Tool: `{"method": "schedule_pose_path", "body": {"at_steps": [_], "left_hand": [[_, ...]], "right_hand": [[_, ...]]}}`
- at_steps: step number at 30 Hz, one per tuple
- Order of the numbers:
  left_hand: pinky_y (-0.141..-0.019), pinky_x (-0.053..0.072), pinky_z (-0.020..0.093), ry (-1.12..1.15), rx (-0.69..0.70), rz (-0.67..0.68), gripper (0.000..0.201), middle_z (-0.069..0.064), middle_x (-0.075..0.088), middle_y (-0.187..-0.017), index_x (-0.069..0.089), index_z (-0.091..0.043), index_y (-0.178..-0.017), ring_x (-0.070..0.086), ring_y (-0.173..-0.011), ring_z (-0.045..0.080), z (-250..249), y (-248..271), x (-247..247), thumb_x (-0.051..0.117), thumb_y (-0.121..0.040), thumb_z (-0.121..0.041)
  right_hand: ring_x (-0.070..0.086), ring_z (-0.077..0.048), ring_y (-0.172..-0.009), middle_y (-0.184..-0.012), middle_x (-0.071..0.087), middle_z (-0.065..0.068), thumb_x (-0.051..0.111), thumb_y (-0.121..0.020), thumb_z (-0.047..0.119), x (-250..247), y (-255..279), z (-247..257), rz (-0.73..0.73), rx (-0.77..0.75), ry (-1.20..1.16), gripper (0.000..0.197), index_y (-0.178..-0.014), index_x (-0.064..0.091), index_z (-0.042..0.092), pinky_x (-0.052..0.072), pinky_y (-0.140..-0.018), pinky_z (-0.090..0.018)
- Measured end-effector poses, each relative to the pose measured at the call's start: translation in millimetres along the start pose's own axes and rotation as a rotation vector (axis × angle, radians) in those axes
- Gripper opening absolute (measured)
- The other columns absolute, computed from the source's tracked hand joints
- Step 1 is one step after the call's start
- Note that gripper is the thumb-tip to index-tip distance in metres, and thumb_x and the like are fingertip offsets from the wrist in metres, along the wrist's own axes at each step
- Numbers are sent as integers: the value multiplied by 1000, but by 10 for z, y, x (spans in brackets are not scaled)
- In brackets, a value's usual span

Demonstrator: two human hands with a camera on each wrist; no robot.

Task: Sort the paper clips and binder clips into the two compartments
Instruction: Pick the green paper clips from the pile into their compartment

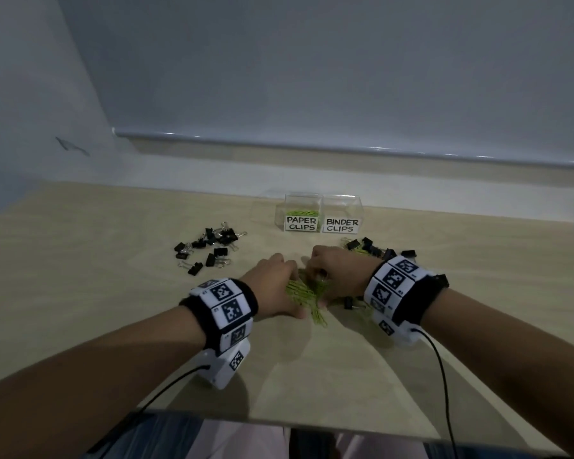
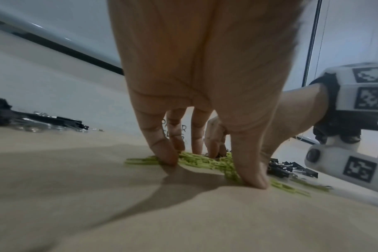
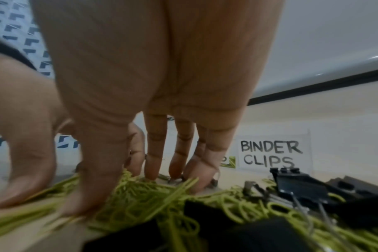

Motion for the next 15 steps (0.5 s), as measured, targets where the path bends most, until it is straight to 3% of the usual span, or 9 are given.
{"method": "schedule_pose_path", "body": {"at_steps": [5,10,15], "left_hand": [[-75,45,30,77,35,-26,36,7,63,-103,64,-13,-100,60,-93,24,-38,-154,-59,79,-74,-32],[-69,43,28,39,66,-9,25,5,61,-92,66,-11,-98,58,-83,24,-11,-223,-99,72,-81,-28],[-65,43,28,55,91,-19,20,11,65,-95,67,-7,-98,59,-81,25,52,-256,-149,65,-86,-23]], "right_hand": [[58,-25,-94,-103,62,-7,71,-79,21,-27,-5,-59,-59,3,-5,25,-102,67,13,51,-82,-38],[57,-27,-87,-94,61,-7,57,-84,12,-10,-8,-105,-105,-51,74,15,-94,67,12,50,-76,-39],[61,-18,-81,-89,68,-3,63,-81,11,-6,-16,-225,-219,-20,-121,12,-89,72,11,53,-74,-30]]}}
Point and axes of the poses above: each hand's wrist, its own y-axis away from the middle knuckle, its own x-axis out of the palm, z = x × y, the point moved 1 cm from there along -y, towards the middle knuckle
